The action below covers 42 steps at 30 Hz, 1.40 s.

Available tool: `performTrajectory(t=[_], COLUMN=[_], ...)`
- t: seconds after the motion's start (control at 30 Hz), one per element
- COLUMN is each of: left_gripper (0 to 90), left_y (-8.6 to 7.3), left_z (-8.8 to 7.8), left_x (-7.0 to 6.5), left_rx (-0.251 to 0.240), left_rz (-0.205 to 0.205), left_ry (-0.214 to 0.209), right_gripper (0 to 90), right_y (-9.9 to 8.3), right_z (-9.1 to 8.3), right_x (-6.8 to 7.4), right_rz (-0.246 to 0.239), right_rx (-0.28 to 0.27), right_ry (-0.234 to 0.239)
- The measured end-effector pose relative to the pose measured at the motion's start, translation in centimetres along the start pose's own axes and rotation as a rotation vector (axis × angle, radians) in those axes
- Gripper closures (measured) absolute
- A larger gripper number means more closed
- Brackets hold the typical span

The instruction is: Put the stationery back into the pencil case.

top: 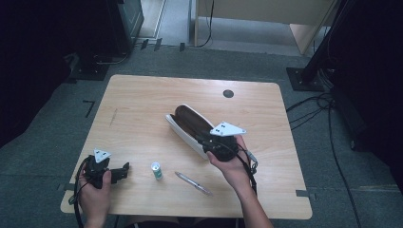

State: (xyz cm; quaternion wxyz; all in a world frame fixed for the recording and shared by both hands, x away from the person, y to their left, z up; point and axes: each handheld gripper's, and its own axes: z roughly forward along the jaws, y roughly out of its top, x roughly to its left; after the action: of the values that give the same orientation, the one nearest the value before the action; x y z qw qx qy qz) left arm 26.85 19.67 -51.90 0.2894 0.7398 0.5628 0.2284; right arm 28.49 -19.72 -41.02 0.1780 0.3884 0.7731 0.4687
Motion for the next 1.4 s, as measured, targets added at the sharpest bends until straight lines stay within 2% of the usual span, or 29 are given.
performTrajectory(t=[0.57, 0.87, 1.2, 1.4], left_gripper=[0.0, 0.0, 0.0, 0.0], left_y=[0.0, 0.0, 0.0, 0.0], left_z=[0.0, 0.0, 0.0, 0.0], left_x=[0.0, 0.0, 0.0, 0.0], left_rx=[0.001, 0.001, 0.001, 0.001], left_rz=[0.001, 0.001, 0.000, 0.000], left_ry=[-0.001, -0.001, -0.001, -0.001], right_gripper=[70.0, 69.5, 70.0, 72.7], right_y=[-2.9, -6.0, -8.9, -10.4], right_z=[-1.4, -1.6, -2.1, -2.7], right_x=[2.0, 2.3, 2.7, 3.2], right_rz=[-0.003, 0.033, 0.039, 0.031], right_rx=[-0.006, 0.014, 0.038, 0.048], right_ry=[0.048, 0.048, 0.059, 0.085])
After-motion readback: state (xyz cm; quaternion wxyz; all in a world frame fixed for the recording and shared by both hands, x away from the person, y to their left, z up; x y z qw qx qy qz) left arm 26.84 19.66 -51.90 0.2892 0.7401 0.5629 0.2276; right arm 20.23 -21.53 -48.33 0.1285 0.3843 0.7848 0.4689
